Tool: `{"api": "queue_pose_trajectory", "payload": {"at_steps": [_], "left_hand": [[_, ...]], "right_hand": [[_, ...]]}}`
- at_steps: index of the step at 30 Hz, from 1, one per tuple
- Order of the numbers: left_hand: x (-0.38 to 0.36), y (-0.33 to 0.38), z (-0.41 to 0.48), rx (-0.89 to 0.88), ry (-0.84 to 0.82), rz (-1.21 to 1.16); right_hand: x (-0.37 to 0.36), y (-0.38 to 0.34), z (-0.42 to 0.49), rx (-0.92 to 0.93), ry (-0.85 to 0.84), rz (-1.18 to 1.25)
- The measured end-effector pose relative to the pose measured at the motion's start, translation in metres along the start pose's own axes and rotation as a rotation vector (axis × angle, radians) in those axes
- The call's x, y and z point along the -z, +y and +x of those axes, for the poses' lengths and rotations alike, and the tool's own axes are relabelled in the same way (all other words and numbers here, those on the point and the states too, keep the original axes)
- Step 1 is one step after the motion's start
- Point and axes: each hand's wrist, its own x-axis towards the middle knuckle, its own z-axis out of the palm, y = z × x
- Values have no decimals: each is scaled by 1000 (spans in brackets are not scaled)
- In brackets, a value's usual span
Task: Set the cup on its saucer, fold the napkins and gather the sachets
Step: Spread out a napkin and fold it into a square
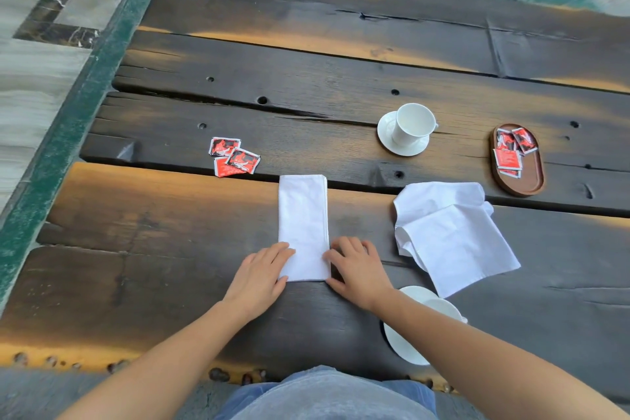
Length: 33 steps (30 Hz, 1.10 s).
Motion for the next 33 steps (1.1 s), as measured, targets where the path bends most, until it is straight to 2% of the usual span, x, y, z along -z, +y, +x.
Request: {"api": "queue_pose_trajectory", "payload": {"at_steps": [5,17,23,25,29,33], "left_hand": [[-4,-8,-7,-43,-88,100],[-4,-5,-9,-57,-79,119],[-7,-2,-17,-119,-95,230],[-8,-1,-22,-156,-74,249],[-12,-1,-28,-208,-10,175],[-10,-6,-29,-263,82,84]], "right_hand": [[-3,6,3,159,-79,-34],[1,11,4,178,-95,-72],[5,7,-7,212,52,-127],[4,6,-6,211,121,-90],[8,6,2,135,38,124],[19,3,-4,174,-4,187]]}}
